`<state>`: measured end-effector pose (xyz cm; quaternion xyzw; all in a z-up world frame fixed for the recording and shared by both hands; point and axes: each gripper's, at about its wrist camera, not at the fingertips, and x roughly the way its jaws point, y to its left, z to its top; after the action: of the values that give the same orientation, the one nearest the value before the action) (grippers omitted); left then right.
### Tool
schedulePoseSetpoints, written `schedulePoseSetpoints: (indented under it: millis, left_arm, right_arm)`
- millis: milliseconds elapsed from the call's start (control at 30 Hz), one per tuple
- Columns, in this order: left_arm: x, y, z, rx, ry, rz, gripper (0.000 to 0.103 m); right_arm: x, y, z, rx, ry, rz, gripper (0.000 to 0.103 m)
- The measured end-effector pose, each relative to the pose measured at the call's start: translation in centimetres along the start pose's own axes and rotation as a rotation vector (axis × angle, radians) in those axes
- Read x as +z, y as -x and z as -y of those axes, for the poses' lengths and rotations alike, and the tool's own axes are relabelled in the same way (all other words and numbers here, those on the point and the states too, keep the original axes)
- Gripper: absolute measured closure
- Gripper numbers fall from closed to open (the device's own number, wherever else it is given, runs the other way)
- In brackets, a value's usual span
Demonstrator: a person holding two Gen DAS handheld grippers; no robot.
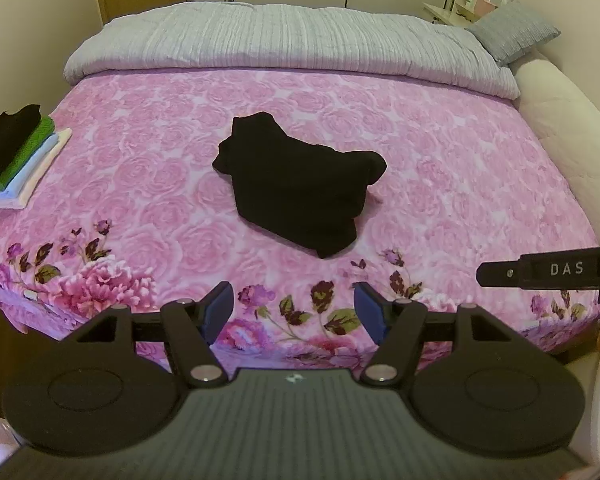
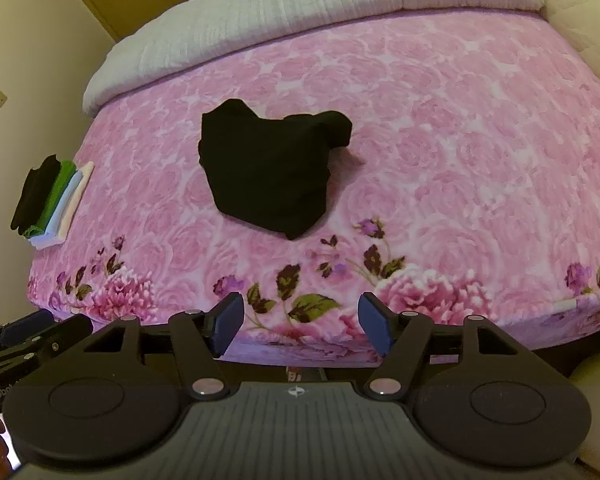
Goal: Fold clothes
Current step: 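Open both grippers to drop the black garment onto the pink bed, then lower both grippers onto the black garment's edges on the bed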
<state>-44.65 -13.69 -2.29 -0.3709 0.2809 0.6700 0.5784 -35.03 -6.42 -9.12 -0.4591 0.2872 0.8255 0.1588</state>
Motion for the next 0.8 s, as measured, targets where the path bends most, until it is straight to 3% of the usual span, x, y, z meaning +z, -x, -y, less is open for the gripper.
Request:
schedulePoseSetpoints:
  millis: [267, 467, 800]
  left_arm:
    - [1.8, -2.4, -1.6, -0.013, 0.026, -0.023, 0.040]
    - [3.6, -5.1, -3.2, -0.035, 0.057, -0.059, 0.039]
    - [11.4, -17.8, -6.9, -0.148, 0.163, -0.190, 0.038]
  right_arm:
    - [1.5, -1.0, -0.7, 0.000, 0.002, 0.005, 0.034]
    - [3.4, -3.9, -0.3, -0.011, -0.055, -0.027, 0.034]
    - [9.5, -12.6, 5.2, -0.072, -0.329, -0.113, 0.034]
